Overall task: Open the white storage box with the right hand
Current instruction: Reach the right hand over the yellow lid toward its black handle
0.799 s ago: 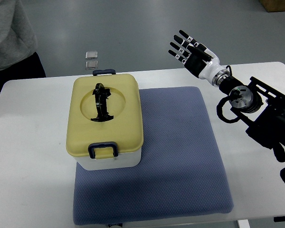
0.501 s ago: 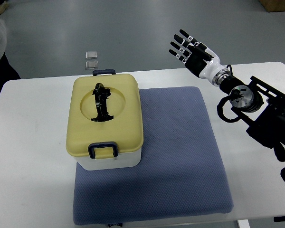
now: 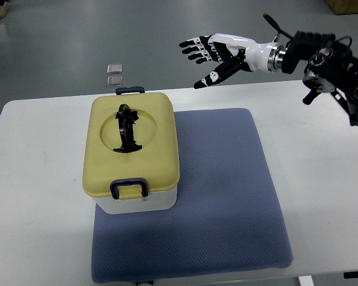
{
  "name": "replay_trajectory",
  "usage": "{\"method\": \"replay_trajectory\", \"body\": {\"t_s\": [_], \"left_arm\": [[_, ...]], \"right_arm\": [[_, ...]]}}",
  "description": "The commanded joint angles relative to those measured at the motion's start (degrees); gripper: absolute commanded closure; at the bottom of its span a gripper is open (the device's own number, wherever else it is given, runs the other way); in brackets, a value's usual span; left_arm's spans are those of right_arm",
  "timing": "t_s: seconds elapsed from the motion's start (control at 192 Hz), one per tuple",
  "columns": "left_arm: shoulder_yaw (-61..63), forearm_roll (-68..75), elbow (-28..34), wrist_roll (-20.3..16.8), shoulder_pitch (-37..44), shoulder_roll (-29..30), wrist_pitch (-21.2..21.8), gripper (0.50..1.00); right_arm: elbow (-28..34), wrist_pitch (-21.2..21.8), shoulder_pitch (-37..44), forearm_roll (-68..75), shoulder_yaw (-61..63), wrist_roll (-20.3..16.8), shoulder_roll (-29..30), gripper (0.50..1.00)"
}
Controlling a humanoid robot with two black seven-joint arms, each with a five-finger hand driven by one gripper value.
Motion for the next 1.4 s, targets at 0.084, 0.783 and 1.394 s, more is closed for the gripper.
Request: {"method": "replay_trajectory", "body": {"t_s": [0.084,0.783,1.394], "left_arm": [[0.0,0.0,-0.1,0.0,0.0,0.0,-0.3,0.5],[0.1,-0.1,0.0,0.0,0.0,0.0,-0.6,0.5],[0.1,-0.1,0.1,0.0,0.0,0.0,-0.7,0.5]], "right_arm": [[6.4,-7.2,5.7,-21.8,-6.7,0.4,-0.1,0.568],[14.4,-19.2,2.9,-22.3,-9.1,7.8,7.1,0.568],[14.2,-22.8,-2.1,-22.8,-9.3,7.8,12.8,0.572]]}}
